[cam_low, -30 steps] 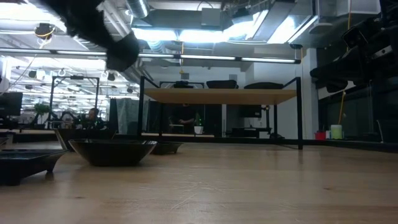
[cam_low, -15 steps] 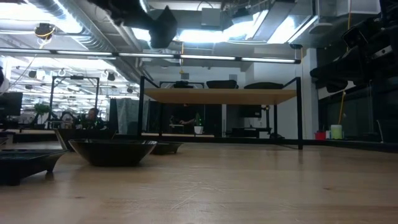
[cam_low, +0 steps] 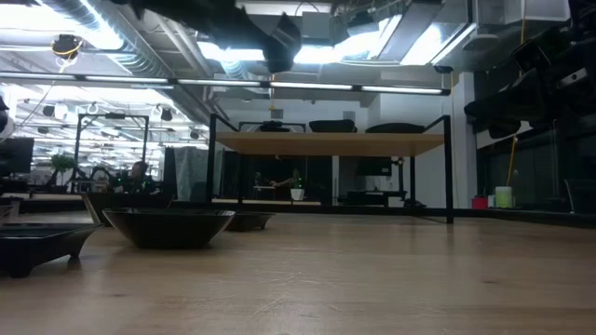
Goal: Pick & Place Mini shaped plates
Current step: Stack the distorted square plate on top of the distorted square plate on the shelf
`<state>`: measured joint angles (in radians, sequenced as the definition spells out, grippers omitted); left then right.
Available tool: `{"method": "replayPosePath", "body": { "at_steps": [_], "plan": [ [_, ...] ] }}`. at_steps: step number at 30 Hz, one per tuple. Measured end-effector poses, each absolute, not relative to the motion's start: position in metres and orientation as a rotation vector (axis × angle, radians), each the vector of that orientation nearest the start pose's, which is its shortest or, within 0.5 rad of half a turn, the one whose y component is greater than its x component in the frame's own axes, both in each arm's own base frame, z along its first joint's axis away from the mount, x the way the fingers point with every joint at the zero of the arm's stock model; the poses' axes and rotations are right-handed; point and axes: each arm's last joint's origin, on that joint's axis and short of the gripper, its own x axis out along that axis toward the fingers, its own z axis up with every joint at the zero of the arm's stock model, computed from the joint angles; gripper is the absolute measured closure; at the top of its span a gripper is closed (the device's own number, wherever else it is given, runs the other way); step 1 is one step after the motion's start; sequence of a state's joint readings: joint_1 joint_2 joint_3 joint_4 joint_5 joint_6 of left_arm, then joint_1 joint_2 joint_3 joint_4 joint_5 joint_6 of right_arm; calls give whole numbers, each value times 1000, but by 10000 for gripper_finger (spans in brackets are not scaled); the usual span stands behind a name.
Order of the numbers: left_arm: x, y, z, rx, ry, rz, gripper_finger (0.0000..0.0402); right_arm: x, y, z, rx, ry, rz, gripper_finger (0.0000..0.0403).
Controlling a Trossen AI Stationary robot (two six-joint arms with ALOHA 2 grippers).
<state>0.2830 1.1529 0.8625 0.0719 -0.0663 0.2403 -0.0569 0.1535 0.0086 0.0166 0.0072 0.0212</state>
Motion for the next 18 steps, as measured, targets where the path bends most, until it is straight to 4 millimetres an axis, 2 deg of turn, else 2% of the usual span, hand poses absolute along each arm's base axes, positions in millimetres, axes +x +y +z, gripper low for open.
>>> {"method": "replayPosePath", "body": {
  "at_steps": [11, 18],
  "plan": [
    [297, 126, 322, 285, 339, 199, 399, 106, -6, 156, 24, 127, -66, 369],
    [325, 151, 325, 345, 435, 188, 399, 106, -6, 156, 24, 127, -65, 369]
  ]
}}
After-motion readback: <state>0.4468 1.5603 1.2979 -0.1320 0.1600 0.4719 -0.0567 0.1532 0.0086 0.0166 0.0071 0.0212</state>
